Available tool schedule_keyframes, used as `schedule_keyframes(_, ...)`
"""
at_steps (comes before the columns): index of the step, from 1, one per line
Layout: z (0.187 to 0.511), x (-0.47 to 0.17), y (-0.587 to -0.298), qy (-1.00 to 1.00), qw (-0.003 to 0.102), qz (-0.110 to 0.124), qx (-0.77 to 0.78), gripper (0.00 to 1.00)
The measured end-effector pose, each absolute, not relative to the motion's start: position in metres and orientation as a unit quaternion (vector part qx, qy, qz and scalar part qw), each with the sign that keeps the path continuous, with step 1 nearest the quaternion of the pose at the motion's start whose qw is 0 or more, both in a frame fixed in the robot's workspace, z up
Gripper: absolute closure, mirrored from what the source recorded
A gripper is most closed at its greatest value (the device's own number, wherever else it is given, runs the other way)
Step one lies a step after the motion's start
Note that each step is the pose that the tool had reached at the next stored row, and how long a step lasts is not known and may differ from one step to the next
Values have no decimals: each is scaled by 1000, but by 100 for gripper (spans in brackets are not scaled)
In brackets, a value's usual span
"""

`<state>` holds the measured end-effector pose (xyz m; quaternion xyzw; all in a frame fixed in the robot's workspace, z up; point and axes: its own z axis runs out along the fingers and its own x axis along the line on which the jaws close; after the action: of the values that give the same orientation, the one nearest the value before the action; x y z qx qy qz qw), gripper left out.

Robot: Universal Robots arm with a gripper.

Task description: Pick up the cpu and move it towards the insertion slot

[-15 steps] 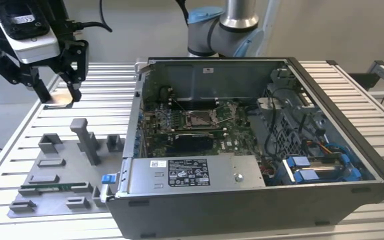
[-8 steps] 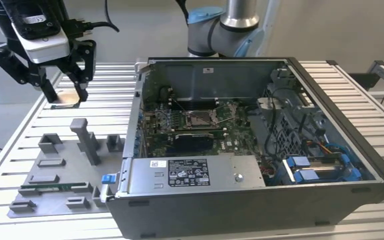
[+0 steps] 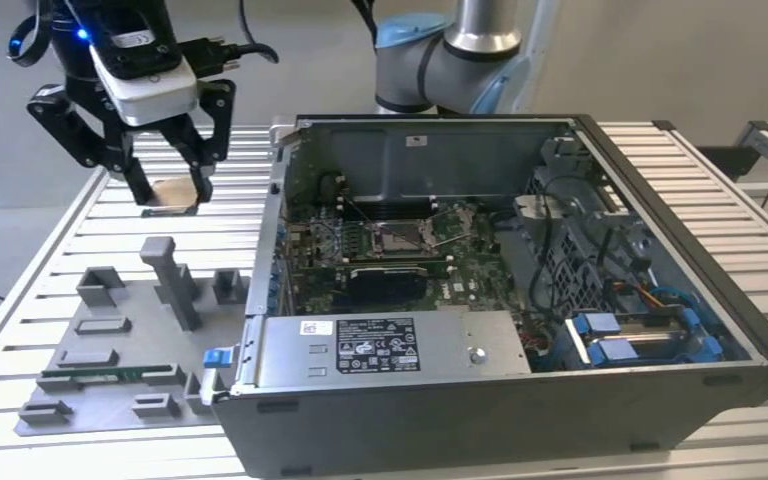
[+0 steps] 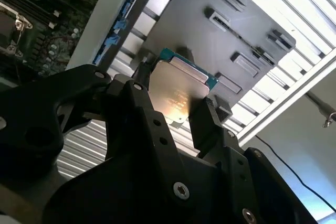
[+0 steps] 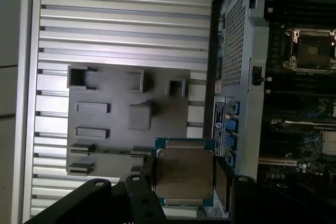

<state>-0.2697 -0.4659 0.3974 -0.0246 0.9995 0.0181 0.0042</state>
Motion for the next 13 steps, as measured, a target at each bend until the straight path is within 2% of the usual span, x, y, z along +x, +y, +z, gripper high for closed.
schedule_keyframes(13, 397, -214, -466, 1000, 4, 18, -25, 100)
